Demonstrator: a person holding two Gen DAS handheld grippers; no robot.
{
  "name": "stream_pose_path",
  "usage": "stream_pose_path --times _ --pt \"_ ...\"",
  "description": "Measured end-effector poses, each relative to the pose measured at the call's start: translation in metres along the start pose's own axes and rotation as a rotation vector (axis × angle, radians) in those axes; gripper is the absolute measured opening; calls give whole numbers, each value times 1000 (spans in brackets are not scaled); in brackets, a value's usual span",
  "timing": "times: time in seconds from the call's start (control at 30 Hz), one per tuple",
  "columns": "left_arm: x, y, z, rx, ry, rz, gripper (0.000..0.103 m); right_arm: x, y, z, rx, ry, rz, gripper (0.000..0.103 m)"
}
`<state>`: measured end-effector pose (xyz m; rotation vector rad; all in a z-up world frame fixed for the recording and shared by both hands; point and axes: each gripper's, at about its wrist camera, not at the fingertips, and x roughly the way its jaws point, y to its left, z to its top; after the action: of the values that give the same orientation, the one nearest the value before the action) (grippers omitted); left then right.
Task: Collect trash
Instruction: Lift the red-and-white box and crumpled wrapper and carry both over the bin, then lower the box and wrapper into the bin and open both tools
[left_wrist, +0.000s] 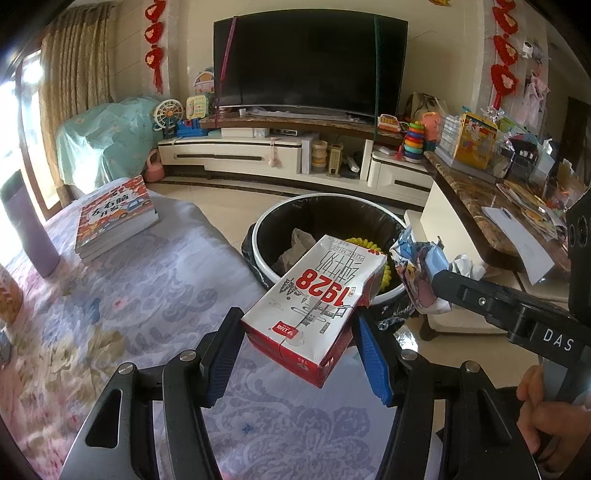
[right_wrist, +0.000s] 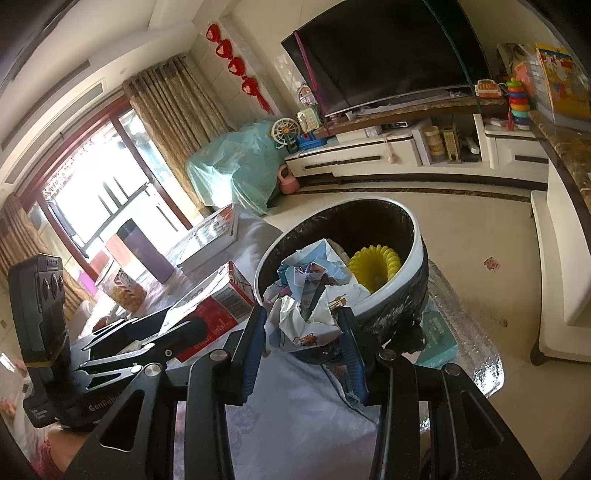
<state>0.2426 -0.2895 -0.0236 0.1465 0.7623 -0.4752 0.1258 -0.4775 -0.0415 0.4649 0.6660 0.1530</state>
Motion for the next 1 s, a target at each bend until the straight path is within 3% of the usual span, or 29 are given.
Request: stream_pose_path --times 1.0 --pt "28 -13 20 28 8 -7 59 5 -5 12 -1 -1 -6 40"
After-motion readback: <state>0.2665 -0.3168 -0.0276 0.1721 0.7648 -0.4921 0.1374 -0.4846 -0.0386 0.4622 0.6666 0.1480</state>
